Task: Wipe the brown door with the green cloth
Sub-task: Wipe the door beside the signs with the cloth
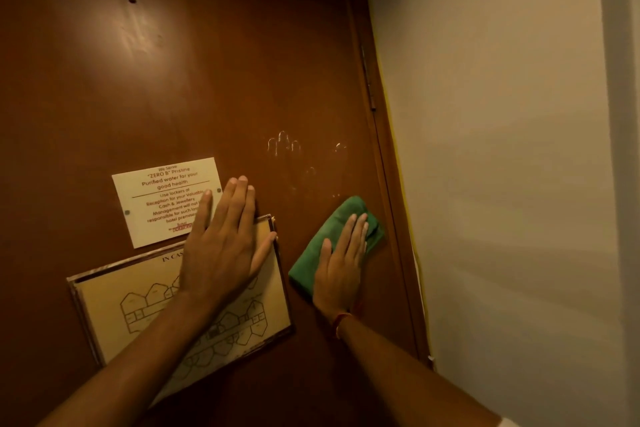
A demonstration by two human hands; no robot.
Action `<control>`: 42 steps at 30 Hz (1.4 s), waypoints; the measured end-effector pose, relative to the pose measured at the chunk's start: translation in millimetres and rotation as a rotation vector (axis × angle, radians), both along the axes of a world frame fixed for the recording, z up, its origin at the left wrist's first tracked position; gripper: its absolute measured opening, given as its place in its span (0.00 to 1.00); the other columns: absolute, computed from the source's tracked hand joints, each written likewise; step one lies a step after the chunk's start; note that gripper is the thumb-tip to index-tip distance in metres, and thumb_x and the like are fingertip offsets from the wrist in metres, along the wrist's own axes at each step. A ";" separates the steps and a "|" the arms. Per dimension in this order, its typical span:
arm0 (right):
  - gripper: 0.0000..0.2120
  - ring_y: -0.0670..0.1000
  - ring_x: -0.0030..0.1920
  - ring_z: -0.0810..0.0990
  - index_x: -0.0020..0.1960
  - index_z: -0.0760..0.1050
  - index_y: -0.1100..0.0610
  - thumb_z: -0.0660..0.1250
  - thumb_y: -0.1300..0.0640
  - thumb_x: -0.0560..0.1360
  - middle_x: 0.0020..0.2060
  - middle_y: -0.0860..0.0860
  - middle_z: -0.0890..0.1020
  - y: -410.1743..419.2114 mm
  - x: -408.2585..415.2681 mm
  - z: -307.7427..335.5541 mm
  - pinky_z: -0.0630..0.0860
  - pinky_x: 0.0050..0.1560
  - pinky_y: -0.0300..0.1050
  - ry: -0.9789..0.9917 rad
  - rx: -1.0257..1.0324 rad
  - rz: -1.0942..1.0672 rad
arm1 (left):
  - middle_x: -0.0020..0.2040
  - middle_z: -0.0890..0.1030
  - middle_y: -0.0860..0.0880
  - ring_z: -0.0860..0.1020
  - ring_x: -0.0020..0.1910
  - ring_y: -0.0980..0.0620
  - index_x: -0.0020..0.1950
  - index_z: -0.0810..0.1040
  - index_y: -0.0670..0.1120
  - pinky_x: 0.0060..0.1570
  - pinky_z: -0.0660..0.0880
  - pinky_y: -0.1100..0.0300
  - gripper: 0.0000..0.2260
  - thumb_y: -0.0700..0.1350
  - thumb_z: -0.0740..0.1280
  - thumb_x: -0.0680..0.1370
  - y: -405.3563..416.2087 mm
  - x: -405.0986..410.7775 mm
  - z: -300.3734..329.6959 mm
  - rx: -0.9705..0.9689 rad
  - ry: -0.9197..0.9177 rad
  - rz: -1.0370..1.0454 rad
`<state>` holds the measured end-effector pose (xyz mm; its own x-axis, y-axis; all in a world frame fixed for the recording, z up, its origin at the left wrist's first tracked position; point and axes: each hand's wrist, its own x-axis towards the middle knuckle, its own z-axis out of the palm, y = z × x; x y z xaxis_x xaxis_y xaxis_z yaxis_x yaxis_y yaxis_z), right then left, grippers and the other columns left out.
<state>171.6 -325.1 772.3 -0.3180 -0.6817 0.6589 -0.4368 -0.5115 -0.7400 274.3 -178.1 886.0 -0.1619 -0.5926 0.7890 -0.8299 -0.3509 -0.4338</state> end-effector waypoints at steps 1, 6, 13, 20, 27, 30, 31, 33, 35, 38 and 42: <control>0.31 0.54 0.84 0.49 0.83 0.48 0.59 0.52 0.48 0.85 0.83 0.56 0.51 1.8 -0.6 -10.5 0.55 0.83 0.53 -0.011 0.016 0.002 | 0.82 0.58 0.38 0.55 0.82 0.42 0.80 0.55 0.38 0.79 0.55 0.38 0.37 0.65 0.48 0.81 -0.3 0.0 -0.3 0.000 -0.002 0.012; 0.31 0.55 0.84 0.49 0.82 0.48 0.61 0.54 0.50 0.85 0.83 0.57 0.51 -5.8 -3.9 4.9 0.56 0.82 0.56 -0.128 0.103 0.000 | 0.81 0.59 0.38 0.56 0.82 0.42 0.80 0.56 0.38 0.80 0.54 0.39 0.38 0.65 0.48 0.81 -2.1 1.0 2.6 -0.001 -0.035 0.033; 0.33 0.52 0.84 0.44 0.83 0.44 0.57 0.42 0.42 0.84 0.84 0.53 0.47 -9.0 -7.8 24.1 0.45 0.83 0.49 0.174 -0.122 0.013 | 0.81 0.61 0.38 0.58 0.81 0.42 0.79 0.57 0.38 0.79 0.55 0.39 0.38 0.66 0.47 0.81 0.1 4.0 5.4 -0.010 -0.057 0.043; 0.33 0.55 0.84 0.48 0.82 0.43 0.58 0.46 0.43 0.84 0.83 0.55 0.48 -27.3 -22.4 -0.9 0.57 0.82 0.57 0.027 0.038 -0.017 | 0.81 0.60 0.38 0.56 0.82 0.42 0.80 0.56 0.38 0.79 0.53 0.37 0.38 0.66 0.46 0.80 3.0 9.1 12.7 -0.019 -0.053 0.057; 0.33 0.53 0.84 0.46 0.83 0.43 0.57 0.43 0.42 0.84 0.83 0.54 0.48 -36.1 -20.2 60.5 0.49 0.83 0.52 0.127 -0.141 0.007 | 0.82 0.58 0.39 0.53 0.82 0.43 0.80 0.56 0.38 0.80 0.49 0.36 0.39 0.67 0.48 0.80 1.5 13.5 17.9 -0.040 -0.049 0.038; 0.32 0.52 0.84 0.46 0.83 0.42 0.55 0.42 0.42 0.84 0.84 0.52 0.47 -30.3 -20.2 25.3 0.49 0.83 0.53 0.212 -0.233 0.035 | 0.83 0.56 0.39 0.51 0.83 0.44 0.80 0.55 0.39 0.80 0.48 0.36 0.39 0.67 0.48 0.80 1.3 14.7 19.4 -0.060 -0.037 0.028; 0.32 0.52 0.84 0.46 0.83 0.43 0.56 0.43 0.42 0.84 0.84 0.52 0.47 -28.8 -21.1 12.2 0.51 0.83 0.54 0.200 -0.211 0.047 | 0.83 0.56 0.39 0.51 0.83 0.44 0.80 0.54 0.39 0.80 0.48 0.36 0.39 0.67 0.48 0.80 1.2 14.7 19.9 -0.065 -0.034 0.026; 0.33 0.52 0.84 0.46 0.83 0.45 0.58 0.44 0.42 0.83 0.83 0.52 0.47 -30.5 -24.1 0.2 0.54 0.83 0.56 0.141 -0.133 0.040 | 0.83 0.55 0.39 0.51 0.83 0.44 0.81 0.54 0.39 0.80 0.49 0.36 0.39 0.67 0.48 0.80 1.1 14.7 20.2 -0.070 -0.029 0.021; 0.33 0.53 0.84 0.47 0.83 0.45 0.59 0.45 0.44 0.84 0.83 0.52 0.47 -39.0 -29.1 13.7 0.56 0.82 0.57 0.101 -0.076 0.010 | 0.83 0.55 0.40 0.51 0.83 0.44 0.81 0.54 0.39 0.80 0.49 0.36 0.39 0.67 0.48 0.80 0.4 14.9 20.4 -0.071 -0.026 0.019; 0.32 0.54 0.84 0.48 0.82 0.45 0.60 0.48 0.46 0.85 0.83 0.55 0.49 -55.1 -38.9 66.7 0.55 0.83 0.57 0.075 -0.078 0.010 | 0.83 0.56 0.40 0.51 0.83 0.44 0.81 0.54 0.39 0.80 0.49 0.36 0.39 0.67 0.47 0.80 0.4 15.1 21.5 -0.071 -0.022 0.023; 0.33 0.52 0.84 0.46 0.83 0.43 0.56 0.42 0.41 0.84 0.84 0.53 0.47 -62.9 -39.5 101.5 0.49 0.83 0.53 0.169 -0.220 0.035 | 0.83 0.56 0.39 0.51 0.83 0.44 0.81 0.54 0.39 0.80 0.50 0.36 0.39 0.67 0.47 0.80 0.8 17.2 21.2 -0.073 -0.031 0.023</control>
<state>132.2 -388.0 873.8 -0.1696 -0.5248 0.8342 -0.5240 -0.6688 -0.5273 291.5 -177.4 907.2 -0.1741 -0.5374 0.8251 -0.8076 -0.4015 -0.4319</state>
